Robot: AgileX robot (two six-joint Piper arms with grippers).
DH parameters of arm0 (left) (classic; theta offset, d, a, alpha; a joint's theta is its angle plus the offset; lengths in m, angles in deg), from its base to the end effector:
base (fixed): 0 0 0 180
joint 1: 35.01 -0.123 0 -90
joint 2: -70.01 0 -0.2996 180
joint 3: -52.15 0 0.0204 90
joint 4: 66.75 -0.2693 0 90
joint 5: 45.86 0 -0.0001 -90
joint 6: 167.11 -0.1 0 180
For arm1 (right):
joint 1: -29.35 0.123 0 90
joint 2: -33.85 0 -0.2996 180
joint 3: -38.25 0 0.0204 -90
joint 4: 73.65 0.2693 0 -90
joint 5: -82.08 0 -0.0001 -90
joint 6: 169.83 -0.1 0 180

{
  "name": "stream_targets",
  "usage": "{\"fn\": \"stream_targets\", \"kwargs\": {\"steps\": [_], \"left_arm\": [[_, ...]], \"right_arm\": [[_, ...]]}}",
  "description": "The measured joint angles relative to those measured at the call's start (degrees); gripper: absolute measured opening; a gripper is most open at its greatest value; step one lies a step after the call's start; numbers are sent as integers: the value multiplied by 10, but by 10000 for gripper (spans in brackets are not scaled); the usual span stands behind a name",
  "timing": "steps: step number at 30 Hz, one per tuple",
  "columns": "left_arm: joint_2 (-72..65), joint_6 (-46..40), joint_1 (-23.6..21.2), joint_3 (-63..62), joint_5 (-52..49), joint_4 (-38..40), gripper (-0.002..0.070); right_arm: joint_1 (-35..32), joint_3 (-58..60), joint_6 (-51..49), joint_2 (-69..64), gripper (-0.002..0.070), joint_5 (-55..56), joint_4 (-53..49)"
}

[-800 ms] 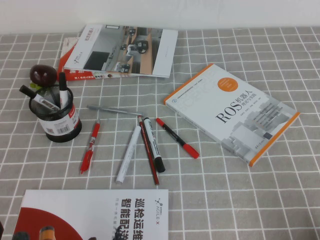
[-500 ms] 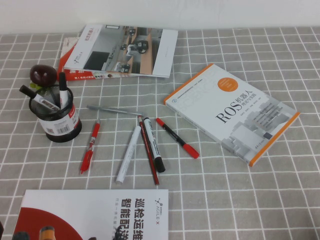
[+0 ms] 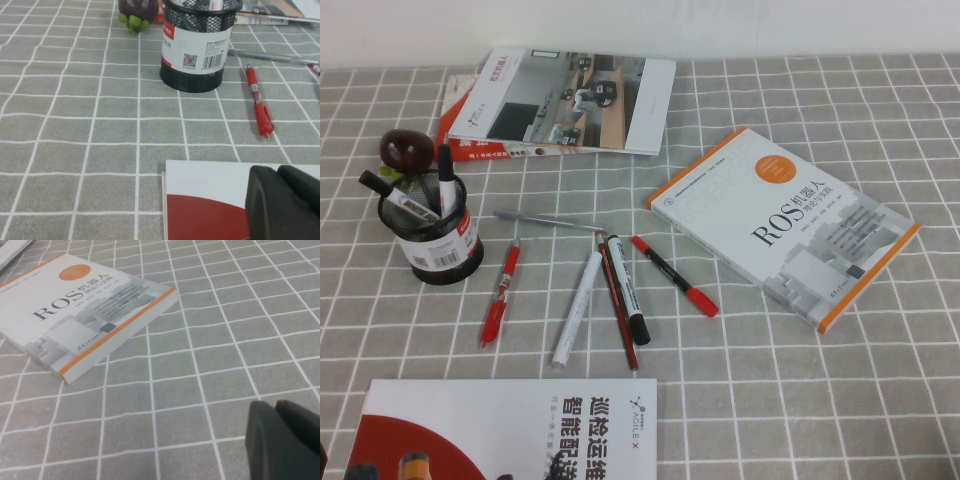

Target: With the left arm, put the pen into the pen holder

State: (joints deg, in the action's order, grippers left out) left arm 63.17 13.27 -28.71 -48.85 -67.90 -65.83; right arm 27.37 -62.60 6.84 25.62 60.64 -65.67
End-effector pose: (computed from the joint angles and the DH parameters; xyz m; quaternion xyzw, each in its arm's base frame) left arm 0.0643 -0.0077 0.1678 0.0375 0.8075 -0.0411 0.5872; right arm 0.0663 0.0028 0.1666 0.0754 0.8086 0.0652 0.5798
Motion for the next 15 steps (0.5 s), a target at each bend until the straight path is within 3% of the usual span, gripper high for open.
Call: {"fn": "stream_targets", "kwargs": {"steps": [10, 15], "left_arm": [[0, 0, 0, 0, 3, 0, -2], [0, 7, 0, 0, 59, 28, -2]], "right_arm": [[0, 0, 0, 0, -15, 0, 0], [0, 0, 0, 0, -15, 0, 0]]}}
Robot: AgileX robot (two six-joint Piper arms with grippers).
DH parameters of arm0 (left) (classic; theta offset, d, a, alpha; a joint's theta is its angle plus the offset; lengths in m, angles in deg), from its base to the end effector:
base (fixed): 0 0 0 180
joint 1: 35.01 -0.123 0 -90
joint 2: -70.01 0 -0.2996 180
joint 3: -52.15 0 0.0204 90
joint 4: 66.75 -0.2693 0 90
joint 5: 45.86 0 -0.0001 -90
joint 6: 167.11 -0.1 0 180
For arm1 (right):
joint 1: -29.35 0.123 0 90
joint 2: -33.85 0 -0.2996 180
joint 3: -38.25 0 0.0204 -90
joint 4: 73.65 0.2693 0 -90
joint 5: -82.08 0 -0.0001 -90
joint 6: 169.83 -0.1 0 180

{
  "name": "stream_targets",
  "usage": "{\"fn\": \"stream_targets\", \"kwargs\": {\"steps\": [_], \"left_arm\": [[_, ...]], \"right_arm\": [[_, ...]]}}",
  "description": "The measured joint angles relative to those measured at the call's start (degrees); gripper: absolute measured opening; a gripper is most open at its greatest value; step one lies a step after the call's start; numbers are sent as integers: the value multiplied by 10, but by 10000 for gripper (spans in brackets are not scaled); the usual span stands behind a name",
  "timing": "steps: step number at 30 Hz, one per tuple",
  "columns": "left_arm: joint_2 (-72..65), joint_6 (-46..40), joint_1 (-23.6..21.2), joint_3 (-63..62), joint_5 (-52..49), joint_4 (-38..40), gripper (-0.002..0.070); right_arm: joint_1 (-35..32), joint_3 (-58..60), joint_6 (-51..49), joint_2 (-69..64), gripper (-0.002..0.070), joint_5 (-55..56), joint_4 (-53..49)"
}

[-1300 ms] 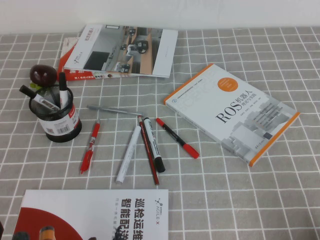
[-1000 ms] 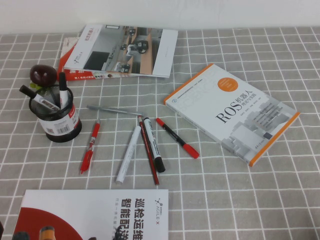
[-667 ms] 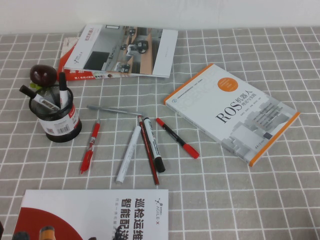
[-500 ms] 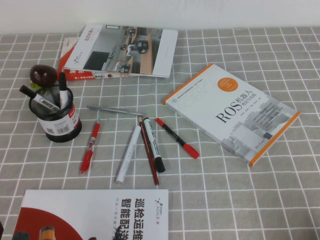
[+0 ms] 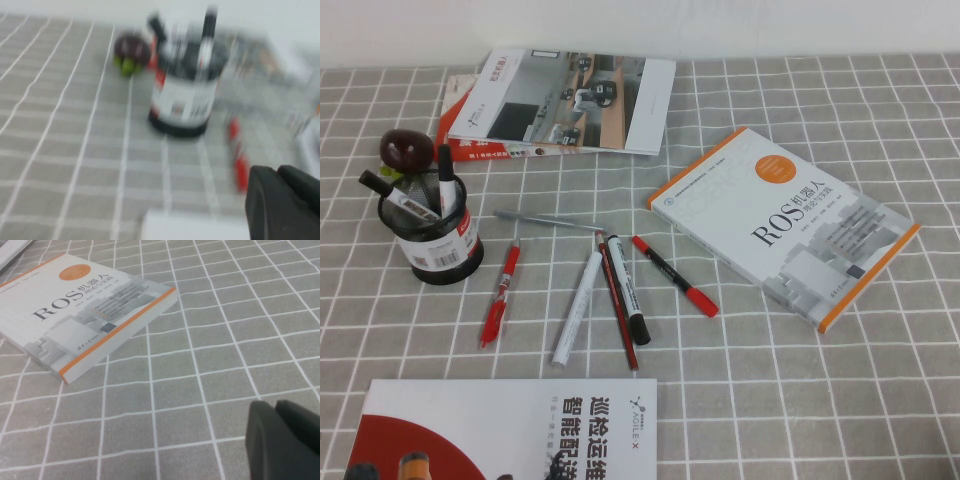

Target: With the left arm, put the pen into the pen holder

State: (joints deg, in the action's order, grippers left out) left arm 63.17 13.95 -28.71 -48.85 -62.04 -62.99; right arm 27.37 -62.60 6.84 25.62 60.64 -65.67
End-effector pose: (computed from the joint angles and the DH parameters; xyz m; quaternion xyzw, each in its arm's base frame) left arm 0.0668 -0.0092 0.1777 0.0168 0.7769 -0.0672 0.6258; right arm 0.0663 0.0028 0.1666 0.0754 0.8086 0.0652 0.5798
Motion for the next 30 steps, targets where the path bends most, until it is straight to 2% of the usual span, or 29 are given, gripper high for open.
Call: {"fn": "stream_targets", "kwargs": {"steps": [7, 16, 20, 25, 30], "left_arm": [[0, 47, 0, 0, 120, 101, -2], [0, 52, 0, 0, 172, 108, -2], [-19, 87, 0, -23, 116, 109, -2], [-135, 96, 0, -131, 0, 109, -2], [-301, 48, -1, -277, -143, 109, -2]], "right_arm": [[0, 0, 0, 0, -15, 0, 0], [0, 0, 0, 0, -15, 0, 0], [0, 0, 0, 0, -15, 0, 0], [0, 0, 0, 0, -15, 0, 0], [0, 0, 0, 0, -15, 0, 0]]}}
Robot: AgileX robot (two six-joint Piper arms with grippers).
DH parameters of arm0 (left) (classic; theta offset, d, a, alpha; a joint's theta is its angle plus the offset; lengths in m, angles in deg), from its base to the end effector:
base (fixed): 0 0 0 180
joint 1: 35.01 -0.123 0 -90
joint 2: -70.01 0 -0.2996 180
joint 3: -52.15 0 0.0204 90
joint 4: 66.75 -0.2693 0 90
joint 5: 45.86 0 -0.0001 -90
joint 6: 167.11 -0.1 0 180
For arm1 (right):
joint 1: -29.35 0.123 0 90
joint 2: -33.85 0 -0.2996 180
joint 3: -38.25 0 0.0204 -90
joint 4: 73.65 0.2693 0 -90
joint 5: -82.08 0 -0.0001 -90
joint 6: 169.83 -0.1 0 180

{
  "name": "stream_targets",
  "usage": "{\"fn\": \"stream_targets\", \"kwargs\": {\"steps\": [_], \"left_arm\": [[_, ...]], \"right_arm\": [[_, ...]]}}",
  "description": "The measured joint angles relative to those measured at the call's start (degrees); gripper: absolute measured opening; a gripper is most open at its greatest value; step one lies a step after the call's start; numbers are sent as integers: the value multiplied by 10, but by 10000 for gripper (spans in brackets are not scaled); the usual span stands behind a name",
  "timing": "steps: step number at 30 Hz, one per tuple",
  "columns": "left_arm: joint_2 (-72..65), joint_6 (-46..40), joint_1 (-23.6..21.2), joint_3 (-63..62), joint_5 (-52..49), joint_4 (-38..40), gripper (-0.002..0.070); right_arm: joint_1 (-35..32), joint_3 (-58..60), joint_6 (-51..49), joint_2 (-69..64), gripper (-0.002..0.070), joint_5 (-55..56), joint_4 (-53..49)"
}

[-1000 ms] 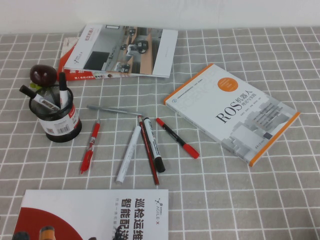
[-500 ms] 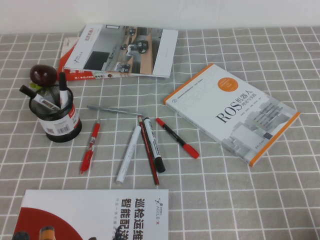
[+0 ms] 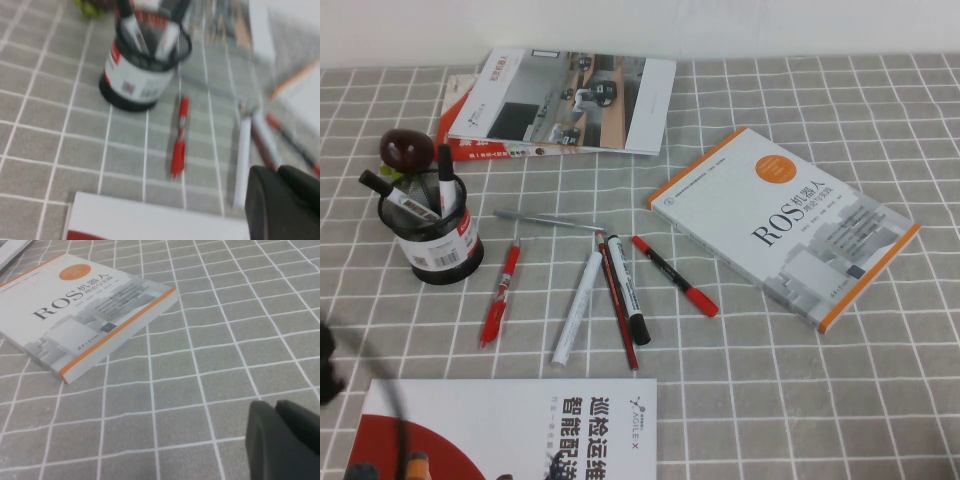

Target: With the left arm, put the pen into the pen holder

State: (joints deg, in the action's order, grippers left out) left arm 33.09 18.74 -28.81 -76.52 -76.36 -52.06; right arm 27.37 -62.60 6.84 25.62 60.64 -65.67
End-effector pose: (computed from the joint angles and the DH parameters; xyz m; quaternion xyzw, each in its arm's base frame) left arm 0.1145 -0.0254 0.2851 -0.0591 0.8536 -0.1644 0.4907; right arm 0.0663 0.0028 0.1666 0.0754 0.8086 0.0652 0.5798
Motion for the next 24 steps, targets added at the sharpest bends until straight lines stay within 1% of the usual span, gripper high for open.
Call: {"fn": "stream_targets", "kwargs": {"steps": [3, 6, 8, 10, 14, 18, 21, 24], "left_arm": [[-93, -64, 0, -86, -75, 8, -2], [-170, -115, 0, -153, -120, 24, -2], [-211, -137, 3, -189, -139, 33, -2], [-261, -153, 19, -222, -148, 36, -2], [-354, -162, 89, -283, -148, 30, -2], [-449, -121, 158, -356, -170, -26, -2], [-527, -94, 190, -411, -212, -69, -2], [-593, -86, 216, -462, -253, -95, -2]], "right_arm": [[0, 0, 0, 0, -15, 0, 0], [0, 0, 0, 0, -15, 0, 0], [0, 0, 0, 0, -15, 0, 0], [0, 0, 0, 0, -15, 0, 0], [0, 0, 0, 0, -15, 0, 0], [0, 0, 0, 0, -15, 0, 0], [0, 0, 0, 0, -15, 0, 0], [0, 0, 0, 0, -15, 0, 0]]}}
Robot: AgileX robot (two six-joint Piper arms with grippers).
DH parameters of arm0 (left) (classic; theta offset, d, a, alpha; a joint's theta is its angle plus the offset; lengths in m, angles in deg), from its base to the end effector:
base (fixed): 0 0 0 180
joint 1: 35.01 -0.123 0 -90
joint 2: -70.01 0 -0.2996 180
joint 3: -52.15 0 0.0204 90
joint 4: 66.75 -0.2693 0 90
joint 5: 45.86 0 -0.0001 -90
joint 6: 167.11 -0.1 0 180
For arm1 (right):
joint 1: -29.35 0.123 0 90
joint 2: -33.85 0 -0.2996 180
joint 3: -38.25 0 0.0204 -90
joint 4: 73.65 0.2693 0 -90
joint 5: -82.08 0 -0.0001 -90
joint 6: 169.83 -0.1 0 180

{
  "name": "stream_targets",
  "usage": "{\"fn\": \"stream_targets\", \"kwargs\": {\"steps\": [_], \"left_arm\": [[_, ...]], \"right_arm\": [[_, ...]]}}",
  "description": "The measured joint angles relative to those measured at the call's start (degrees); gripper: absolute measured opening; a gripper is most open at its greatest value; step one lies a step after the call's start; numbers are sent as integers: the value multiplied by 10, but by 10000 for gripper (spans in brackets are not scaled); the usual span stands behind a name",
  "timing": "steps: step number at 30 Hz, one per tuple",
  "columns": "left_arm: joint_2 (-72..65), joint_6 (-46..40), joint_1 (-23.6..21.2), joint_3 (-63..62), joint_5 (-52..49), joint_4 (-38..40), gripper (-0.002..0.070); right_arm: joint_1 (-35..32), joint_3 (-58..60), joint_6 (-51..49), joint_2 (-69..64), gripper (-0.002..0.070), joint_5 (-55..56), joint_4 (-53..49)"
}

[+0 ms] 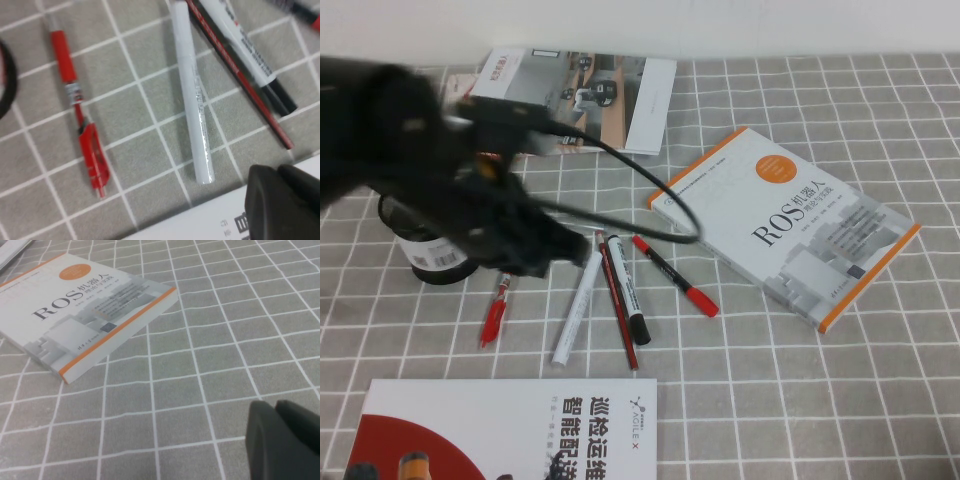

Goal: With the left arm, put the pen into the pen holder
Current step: Pick up the pen on the table

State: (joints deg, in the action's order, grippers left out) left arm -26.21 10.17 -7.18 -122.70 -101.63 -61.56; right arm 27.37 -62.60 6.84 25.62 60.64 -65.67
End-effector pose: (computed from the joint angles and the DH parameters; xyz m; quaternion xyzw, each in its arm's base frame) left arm 0.2966 -0.1650 0.2959 0.2410 0.9492 -0.0838 0.1842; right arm 0.0663 0.0028 0.1666 0.0754 0.8086 0.0652 0.5798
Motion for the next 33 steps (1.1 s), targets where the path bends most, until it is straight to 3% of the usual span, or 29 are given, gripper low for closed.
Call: {"fn": "stream_targets", "kwargs": {"steps": [5, 14, 16, 23, 33], "left_arm": [[-85, 6, 24, -68, -53, -24, -2], [-158, -26, 25, -109, -74, -44, 9], [-169, -33, 25, -109, -72, -43, 43], [-214, -37, 25, -110, -69, -39, 293], [-256, -39, 25, -113, -50, -39, 330]], "right_arm": [[0, 0, 0, 0, -15, 0, 0], [0, 0, 0, 0, -15, 0, 0], [0, 0, 0, 0, -15, 0, 0], [0, 0, 0, 0, -15, 0, 0], [0, 0, 0, 0, -15, 0, 0]]}}
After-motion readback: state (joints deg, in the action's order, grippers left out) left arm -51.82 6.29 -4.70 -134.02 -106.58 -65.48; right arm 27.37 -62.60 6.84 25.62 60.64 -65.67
